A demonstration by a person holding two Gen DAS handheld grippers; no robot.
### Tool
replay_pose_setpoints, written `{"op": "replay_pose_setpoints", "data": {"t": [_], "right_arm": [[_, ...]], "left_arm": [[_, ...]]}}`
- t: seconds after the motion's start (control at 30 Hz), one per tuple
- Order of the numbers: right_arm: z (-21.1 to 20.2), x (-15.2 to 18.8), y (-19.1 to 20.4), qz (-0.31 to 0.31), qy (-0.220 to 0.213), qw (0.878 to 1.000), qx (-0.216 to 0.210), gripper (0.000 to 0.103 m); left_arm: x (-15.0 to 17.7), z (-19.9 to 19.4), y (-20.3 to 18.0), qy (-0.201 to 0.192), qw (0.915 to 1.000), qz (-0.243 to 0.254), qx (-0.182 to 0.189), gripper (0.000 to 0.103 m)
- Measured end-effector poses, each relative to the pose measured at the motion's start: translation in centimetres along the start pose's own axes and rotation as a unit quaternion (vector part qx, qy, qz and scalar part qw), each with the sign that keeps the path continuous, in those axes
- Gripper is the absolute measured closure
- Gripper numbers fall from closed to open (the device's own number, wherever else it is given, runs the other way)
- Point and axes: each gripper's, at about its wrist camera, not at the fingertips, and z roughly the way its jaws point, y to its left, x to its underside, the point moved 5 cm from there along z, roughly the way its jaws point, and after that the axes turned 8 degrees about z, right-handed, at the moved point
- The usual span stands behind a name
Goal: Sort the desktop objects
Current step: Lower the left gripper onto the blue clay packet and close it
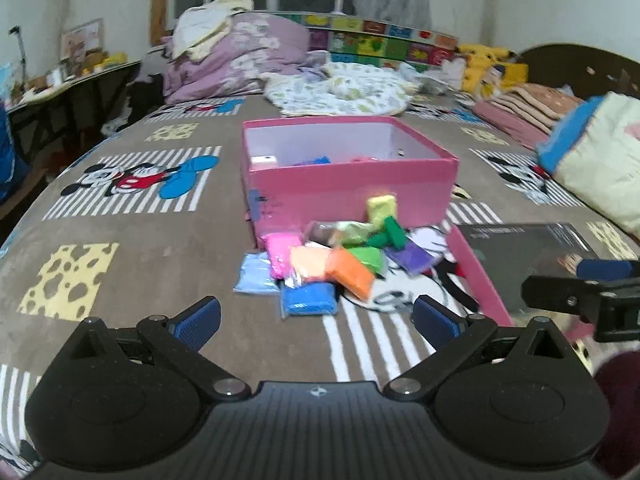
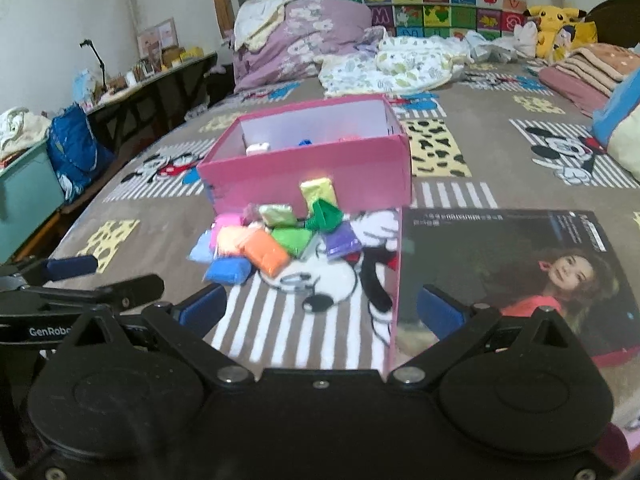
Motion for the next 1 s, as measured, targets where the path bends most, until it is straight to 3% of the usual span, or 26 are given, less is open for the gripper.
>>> {"op": "replay_pose_setpoints", "data": {"t": [0.17, 0.33, 0.63, 1.0], "right_arm": [[2.7, -0.9, -0.3, -0.003, 0.012, 1.000, -0.021, 0.000], [6.0, -1.5, 0.1, -0.031, 0.033, 0.999, -0.008, 0.000], [10.3, -2.8, -0.6, -0.010, 0.020, 0.999, -0.025, 0.000], [14.3, -3.7, 0.9, -0.085, 0.003, 0.992, -0.096, 0.002]], "left_arm": [[0.4, 3.0, 0.7, 0.018, 0.9998, -0.005, 0.002, 0.000], [0.4, 4.6, 0.9, 0.019, 0.9998, 0.004, -0.002, 0.000], [0.5, 7.4, 1.2, 0.018, 0.9996, 0.021, -0.005, 0.000], [0.6, 10.4, 1.2, 0.026, 0.9994, 0.022, -0.001, 0.009]]}}
